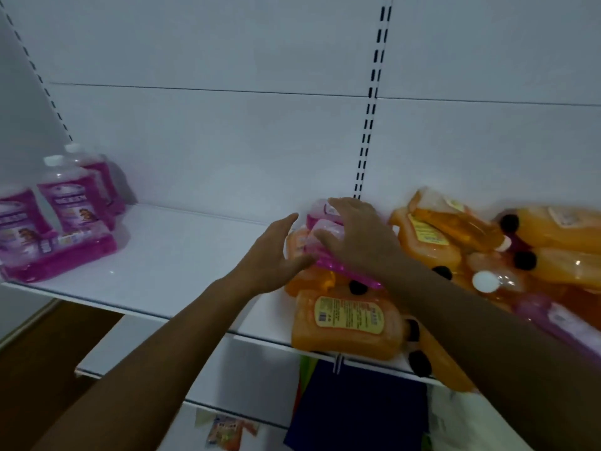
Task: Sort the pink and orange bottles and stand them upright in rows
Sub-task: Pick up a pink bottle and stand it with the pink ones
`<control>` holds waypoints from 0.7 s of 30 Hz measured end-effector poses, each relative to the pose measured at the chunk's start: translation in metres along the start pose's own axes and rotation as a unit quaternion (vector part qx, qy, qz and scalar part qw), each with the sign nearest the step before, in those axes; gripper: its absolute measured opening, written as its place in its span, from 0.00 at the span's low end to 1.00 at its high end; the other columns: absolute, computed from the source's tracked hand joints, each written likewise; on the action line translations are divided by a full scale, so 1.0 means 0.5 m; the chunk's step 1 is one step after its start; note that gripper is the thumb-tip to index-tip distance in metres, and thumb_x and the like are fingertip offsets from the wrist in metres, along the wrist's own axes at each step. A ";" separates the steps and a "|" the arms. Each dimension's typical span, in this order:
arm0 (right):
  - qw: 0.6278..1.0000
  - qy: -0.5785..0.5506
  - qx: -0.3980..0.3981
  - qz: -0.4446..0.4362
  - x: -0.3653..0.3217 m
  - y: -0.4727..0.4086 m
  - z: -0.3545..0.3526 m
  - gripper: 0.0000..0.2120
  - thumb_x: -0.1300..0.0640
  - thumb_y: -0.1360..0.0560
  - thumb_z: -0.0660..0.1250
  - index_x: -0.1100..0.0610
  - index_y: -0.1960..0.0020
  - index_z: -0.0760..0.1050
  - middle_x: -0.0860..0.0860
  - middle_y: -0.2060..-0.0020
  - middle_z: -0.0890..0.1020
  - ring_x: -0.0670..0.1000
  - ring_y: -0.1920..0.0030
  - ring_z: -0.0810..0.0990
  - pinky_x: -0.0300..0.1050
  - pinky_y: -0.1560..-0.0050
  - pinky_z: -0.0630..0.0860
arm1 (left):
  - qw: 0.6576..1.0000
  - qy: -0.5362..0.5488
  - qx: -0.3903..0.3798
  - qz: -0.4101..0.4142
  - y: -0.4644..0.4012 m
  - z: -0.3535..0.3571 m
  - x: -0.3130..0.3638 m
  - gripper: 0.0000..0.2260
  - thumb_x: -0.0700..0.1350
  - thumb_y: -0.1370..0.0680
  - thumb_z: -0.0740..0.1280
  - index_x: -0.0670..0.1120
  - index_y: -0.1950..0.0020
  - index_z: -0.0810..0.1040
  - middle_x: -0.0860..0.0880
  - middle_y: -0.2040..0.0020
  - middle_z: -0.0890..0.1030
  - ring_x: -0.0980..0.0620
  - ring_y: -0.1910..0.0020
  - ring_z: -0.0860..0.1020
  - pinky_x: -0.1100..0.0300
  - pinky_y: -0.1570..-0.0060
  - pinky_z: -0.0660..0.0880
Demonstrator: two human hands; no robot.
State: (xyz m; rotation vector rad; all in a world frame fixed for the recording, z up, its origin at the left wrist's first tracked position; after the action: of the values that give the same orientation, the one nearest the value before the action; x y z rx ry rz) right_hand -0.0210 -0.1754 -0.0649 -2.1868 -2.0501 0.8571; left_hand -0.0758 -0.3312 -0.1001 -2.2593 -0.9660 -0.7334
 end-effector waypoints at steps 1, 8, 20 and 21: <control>1.000 0.010 -0.002 0.006 0.017 0.011 -0.007 0.30 0.40 0.25 0.64 0.52 0.27 0.64 0.51 0.30 0.71 0.54 0.30 0.67 0.55 0.31 0.66 | 0.999 0.016 -0.009 0.034 -0.008 0.007 0.015 0.29 0.52 0.27 0.72 0.62 0.32 0.61 0.63 0.37 0.70 0.76 0.40 0.68 0.76 0.43 0.68; 0.981 0.125 -0.129 0.073 0.107 0.090 -0.016 0.46 0.35 0.29 0.66 0.52 0.21 0.47 0.56 0.24 0.58 0.58 0.25 0.55 0.55 0.26 0.58 | 0.991 -0.008 -0.085 0.105 -0.058 0.064 0.021 0.29 0.59 0.31 0.75 0.55 0.34 0.70 0.59 0.41 0.78 0.65 0.44 0.76 0.63 0.45 0.76; 0.997 0.057 -0.060 0.002 0.023 0.035 0.006 0.39 0.39 0.30 0.71 0.52 0.26 0.60 0.55 0.34 0.72 0.57 0.35 0.71 0.56 0.39 0.75 | 0.998 -0.014 0.031 0.051 0.001 -0.039 -0.001 0.39 0.62 0.32 0.68 0.47 0.25 0.64 0.47 0.30 0.73 0.51 0.34 0.74 0.51 0.33 0.71; 0.997 0.051 -0.062 -0.021 0.002 0.020 0.014 0.39 0.40 0.30 0.72 0.53 0.26 0.60 0.55 0.35 0.72 0.56 0.36 0.71 0.55 0.38 0.75 | 0.998 -0.005 0.044 0.036 0.014 -0.060 -0.014 0.39 0.61 0.32 0.69 0.46 0.25 0.64 0.47 0.30 0.74 0.52 0.35 0.74 0.53 0.33 0.71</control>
State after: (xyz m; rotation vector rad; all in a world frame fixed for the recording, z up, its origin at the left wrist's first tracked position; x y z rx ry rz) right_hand -0.0145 -0.1781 -0.0749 -2.1891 -2.1462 0.6163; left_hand -0.0825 -0.3586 -0.0863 -2.2105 -0.9003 -0.6366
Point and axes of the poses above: each hand's wrist, its own y-axis away from the middle knuckle, its own z-axis out of the palm, x = y × z, the point moved 2 cm from there along -y, towards the middle knuckle
